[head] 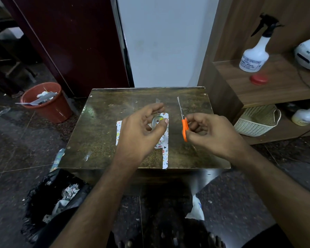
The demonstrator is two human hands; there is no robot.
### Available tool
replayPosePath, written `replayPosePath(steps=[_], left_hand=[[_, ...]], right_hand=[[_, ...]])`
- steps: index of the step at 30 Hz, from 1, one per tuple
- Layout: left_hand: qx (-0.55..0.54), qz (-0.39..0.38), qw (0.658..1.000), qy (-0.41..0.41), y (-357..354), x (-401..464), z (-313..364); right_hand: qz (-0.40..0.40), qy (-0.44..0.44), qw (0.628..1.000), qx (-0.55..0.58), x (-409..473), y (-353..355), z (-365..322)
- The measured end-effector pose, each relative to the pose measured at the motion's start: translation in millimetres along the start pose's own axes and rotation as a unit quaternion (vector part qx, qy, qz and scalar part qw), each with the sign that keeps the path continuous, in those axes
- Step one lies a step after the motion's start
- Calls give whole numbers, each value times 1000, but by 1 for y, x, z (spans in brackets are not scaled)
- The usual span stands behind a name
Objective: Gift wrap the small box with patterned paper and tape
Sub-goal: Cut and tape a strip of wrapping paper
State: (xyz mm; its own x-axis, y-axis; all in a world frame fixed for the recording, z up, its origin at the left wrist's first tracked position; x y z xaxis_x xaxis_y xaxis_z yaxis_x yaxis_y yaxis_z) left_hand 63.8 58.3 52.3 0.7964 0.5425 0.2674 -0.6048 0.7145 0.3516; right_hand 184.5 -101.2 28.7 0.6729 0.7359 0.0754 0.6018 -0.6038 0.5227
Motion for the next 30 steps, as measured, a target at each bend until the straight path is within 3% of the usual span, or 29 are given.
replayPosePath(steps=[9,15,30], left_hand=[[-5,-43,999,-23,-6,-4,-1],[-37,-72,997,-12,-8,-8,-4],[-61,-119,991,2,-14,-12,-6]], right_hand=[[-160,100,975,-118,-10,-12,-4],[-224,70,972,-11,-16,-6,-4],[-270,39,962,19,-17,-6,4]])
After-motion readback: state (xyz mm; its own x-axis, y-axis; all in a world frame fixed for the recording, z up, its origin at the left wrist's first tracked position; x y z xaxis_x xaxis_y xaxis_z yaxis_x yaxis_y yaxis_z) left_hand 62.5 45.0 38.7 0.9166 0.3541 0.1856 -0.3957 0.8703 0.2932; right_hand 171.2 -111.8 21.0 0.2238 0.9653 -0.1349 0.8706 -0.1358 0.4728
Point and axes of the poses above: each hand's wrist, its own x-axis towards the middle knuckle, its own y-axis out of the back of the hand, z = x × y, the point moved 7 cm from there along x, towards the middle knuckle
